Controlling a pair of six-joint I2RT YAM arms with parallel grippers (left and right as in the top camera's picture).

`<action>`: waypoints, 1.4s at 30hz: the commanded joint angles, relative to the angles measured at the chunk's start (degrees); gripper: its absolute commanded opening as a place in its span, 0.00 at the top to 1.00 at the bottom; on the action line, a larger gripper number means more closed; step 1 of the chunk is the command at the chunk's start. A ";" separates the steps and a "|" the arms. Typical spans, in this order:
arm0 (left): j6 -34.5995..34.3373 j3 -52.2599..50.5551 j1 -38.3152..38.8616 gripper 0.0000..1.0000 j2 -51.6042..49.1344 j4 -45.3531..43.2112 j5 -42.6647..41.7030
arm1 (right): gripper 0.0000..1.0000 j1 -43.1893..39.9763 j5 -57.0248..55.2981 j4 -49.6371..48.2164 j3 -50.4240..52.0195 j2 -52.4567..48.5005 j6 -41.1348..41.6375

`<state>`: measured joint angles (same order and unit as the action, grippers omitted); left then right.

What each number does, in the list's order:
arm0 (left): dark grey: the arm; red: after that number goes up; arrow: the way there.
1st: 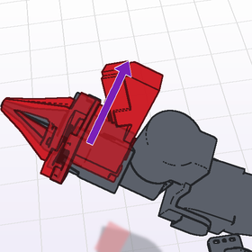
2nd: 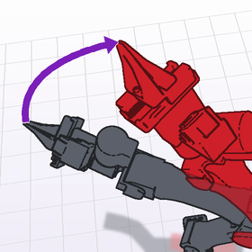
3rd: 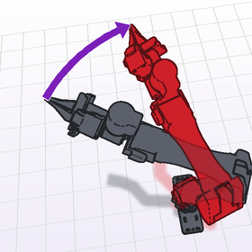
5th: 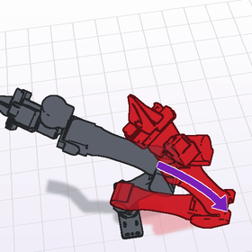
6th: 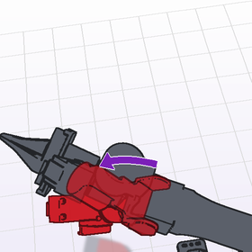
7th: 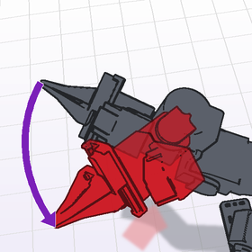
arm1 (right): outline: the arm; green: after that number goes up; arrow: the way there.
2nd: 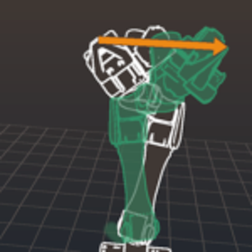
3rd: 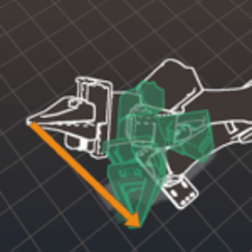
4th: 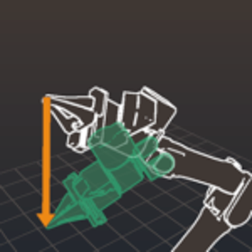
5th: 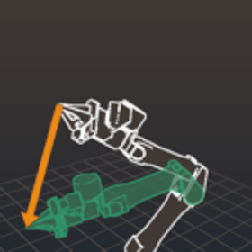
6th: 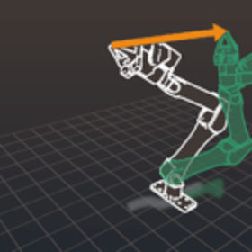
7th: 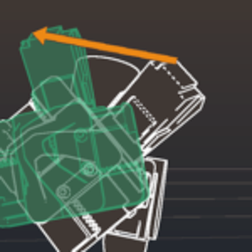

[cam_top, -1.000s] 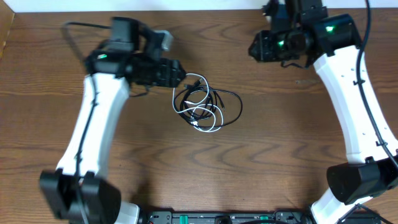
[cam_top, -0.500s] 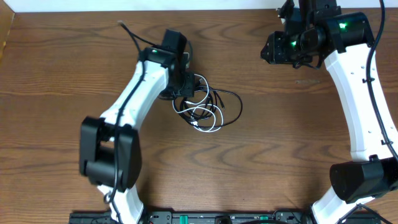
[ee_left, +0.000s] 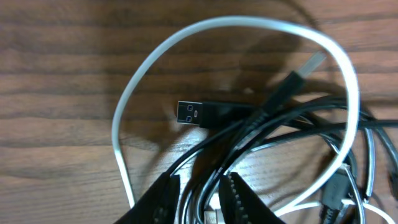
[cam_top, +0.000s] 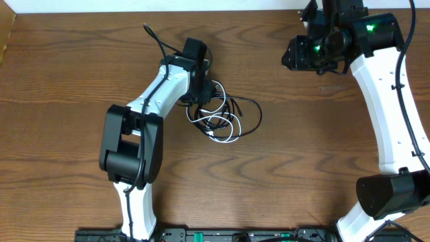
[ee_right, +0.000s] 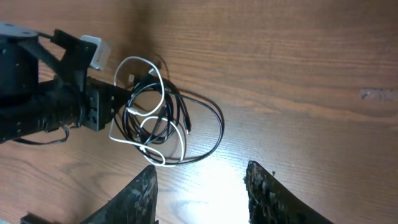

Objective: Untangle cables

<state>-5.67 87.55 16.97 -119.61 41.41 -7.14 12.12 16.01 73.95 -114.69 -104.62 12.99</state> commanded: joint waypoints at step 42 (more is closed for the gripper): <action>-7.39 4.96 5.11 0.92 37.09 -5.51 -17.97 | 0.51 -0.04 11.13 -3.54 0.17 0.07 -9.57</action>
<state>-10.70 92.95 21.98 -83.70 38.54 -23.35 12.12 20.49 70.98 -114.67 -104.62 7.62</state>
